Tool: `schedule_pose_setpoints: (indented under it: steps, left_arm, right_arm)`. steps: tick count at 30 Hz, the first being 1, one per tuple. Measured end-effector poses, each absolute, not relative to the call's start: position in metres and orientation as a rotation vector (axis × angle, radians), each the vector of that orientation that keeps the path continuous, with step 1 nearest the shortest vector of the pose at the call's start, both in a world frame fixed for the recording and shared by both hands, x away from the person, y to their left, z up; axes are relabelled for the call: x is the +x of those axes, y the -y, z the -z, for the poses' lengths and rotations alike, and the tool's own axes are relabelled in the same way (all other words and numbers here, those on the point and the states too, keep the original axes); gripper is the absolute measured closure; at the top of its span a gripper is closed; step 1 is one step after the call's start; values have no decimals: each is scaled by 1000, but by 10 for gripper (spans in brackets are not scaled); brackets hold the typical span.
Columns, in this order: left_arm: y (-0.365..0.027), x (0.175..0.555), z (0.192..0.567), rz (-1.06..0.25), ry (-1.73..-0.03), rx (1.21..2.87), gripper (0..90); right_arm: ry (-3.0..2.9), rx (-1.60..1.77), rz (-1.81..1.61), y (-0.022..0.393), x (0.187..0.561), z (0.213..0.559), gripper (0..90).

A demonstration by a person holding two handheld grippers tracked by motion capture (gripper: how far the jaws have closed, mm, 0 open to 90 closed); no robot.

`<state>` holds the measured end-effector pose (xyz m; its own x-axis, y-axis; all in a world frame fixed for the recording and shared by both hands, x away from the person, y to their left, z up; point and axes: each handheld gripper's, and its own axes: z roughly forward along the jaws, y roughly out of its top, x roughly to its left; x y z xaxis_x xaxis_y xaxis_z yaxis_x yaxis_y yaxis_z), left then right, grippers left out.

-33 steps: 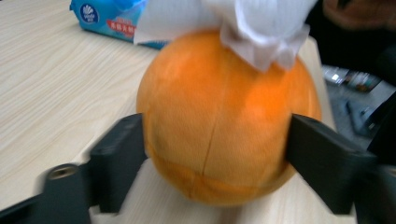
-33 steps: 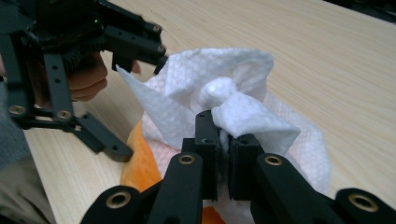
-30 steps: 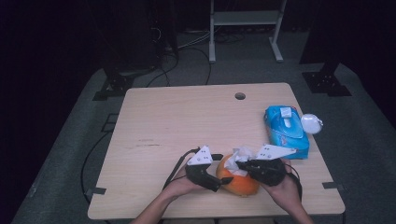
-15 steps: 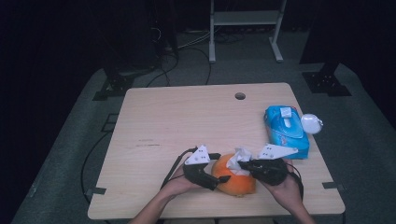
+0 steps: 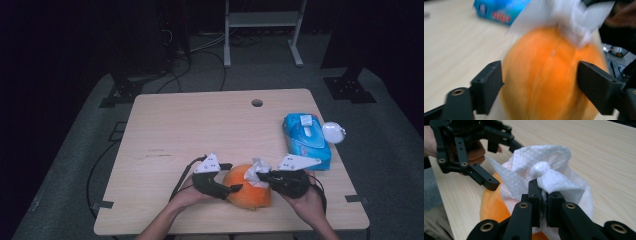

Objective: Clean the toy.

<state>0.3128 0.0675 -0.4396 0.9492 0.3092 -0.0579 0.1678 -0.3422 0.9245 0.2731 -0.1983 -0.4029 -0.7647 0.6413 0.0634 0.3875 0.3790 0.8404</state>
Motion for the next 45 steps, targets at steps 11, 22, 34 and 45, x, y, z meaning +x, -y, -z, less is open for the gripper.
schedule_pose_setpoints:
  steps: [11,22,34,45]
  left_arm:
    - [-67,313,444,-170,-344,1983,305]
    - [-77,322,449,-150,-393,1939,276]
    - [-80,328,454,-71,-448,1943,286]
    - [-87,331,456,-35,-461,1952,270]
  right_arm:
    - [-2389,940,-1314,210,280,407,834]
    - [-2422,884,-1329,199,274,409,832]
    - [-2420,974,-1286,216,284,419,824]
    - [-2495,844,-1370,210,276,412,825]
